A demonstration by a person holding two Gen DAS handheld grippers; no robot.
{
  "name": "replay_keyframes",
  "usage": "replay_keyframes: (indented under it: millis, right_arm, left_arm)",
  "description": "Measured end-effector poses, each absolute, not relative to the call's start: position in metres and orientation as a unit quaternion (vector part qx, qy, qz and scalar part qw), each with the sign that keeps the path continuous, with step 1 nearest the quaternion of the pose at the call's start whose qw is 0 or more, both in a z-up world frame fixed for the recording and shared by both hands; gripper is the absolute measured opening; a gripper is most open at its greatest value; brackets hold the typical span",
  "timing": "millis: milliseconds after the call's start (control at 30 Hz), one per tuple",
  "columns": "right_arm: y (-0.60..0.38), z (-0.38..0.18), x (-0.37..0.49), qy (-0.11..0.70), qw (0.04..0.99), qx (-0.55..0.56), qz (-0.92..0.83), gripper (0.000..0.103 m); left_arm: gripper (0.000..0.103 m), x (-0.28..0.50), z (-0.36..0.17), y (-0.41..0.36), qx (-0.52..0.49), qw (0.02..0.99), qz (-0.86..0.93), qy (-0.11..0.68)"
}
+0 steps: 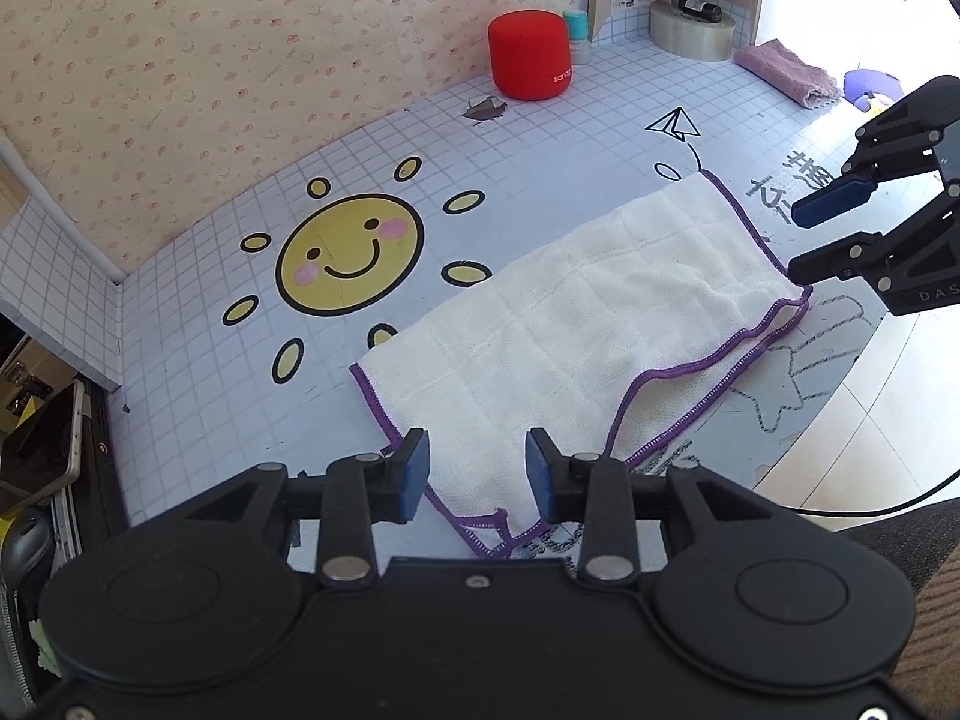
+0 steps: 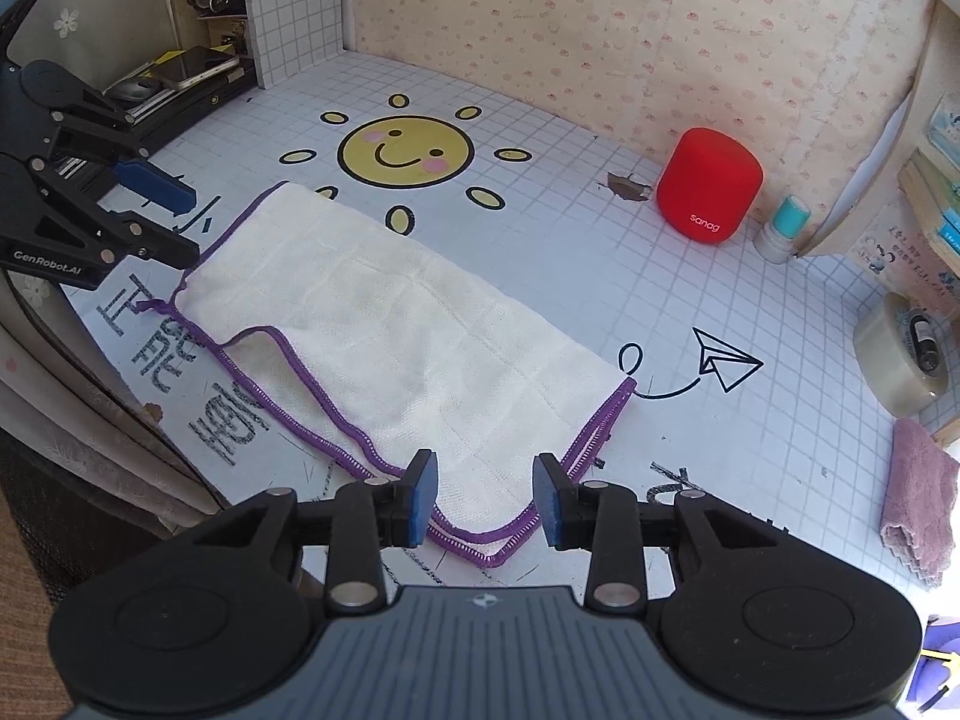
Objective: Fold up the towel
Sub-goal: 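Open both grippers and release the folded border onto the towel, then raise both open grippers away from the folded towel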
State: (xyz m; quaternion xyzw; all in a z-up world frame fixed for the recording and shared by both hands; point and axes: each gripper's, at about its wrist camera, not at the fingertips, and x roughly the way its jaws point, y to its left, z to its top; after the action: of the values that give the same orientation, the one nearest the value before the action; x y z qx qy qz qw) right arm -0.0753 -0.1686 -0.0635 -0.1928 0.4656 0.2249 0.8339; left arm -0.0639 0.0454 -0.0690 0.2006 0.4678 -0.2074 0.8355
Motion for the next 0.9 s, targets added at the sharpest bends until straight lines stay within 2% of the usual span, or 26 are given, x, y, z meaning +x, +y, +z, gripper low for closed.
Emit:
replay_keyframes:
  millis: [300,633,900]
  right_arm:
    - [-0.147,-0.074,-0.072,0.469,0.828,-0.186,0.244,0.034]
    - [-0.165,-0.084,-0.085,0.495,0.825,-0.165,0.218,0.034]
    - [-0.174,-0.087,-0.088,0.494,0.827,-0.173,0.205,0.034]
  left_arm:
    - [0.038,-0.056,-0.077,0.035,0.196,0.833,-0.215,0.471]
    - [0.038,-0.047,-0.089,0.002,0.215,0.824,-0.250,0.460]
    - [0.042,-0.039,-0.100,-0.003,0.218,0.821,-0.251,0.465]
